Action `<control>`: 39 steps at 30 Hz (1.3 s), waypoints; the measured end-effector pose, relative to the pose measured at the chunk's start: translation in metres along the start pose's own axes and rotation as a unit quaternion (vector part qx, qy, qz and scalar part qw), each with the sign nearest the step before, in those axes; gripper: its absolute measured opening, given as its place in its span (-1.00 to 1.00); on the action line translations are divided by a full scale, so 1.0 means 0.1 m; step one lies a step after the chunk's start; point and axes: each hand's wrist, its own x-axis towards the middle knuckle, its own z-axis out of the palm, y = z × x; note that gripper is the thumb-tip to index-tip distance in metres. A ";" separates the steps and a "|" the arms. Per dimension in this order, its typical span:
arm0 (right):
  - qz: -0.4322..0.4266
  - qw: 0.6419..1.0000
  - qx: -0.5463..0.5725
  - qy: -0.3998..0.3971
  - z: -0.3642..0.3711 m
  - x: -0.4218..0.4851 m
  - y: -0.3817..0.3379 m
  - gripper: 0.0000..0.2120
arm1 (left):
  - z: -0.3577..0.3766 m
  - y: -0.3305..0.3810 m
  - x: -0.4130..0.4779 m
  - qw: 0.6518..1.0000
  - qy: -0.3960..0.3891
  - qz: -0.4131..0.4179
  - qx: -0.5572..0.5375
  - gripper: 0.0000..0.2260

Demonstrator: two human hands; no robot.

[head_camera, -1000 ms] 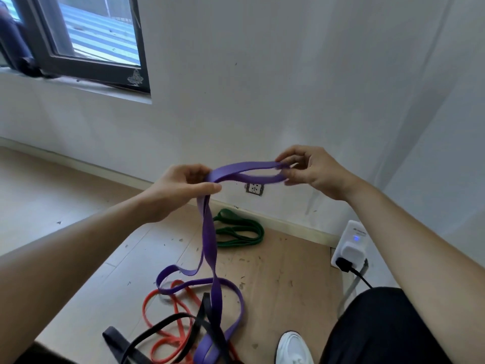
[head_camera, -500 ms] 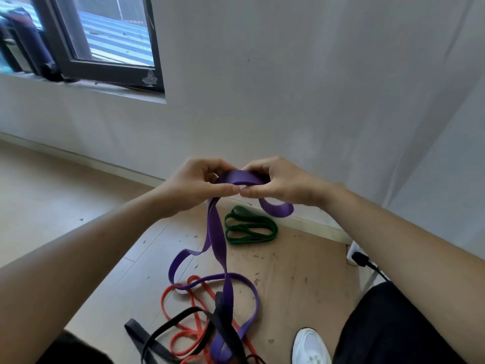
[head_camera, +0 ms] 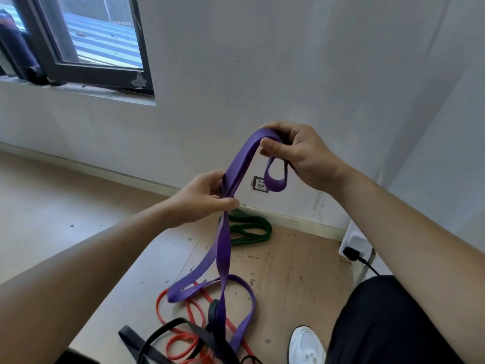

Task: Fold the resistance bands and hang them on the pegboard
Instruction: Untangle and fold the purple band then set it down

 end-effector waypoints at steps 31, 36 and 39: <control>0.082 0.990 0.021 -0.113 0.34 0.06 0.06 -0.62 | -0.15 0.45 -0.04 0.974 0.168 0.072 -0.136 -0.68; 0.050 0.996 0.000 -0.079 0.37 0.06 0.00 -0.76 | -0.26 0.36 -0.09 0.983 0.159 0.048 -0.081 -0.56; 0.028 0.998 0.004 -0.064 0.37 0.05 -0.06 -0.75 | -0.22 0.29 -0.10 0.991 0.113 0.039 -0.064 -0.63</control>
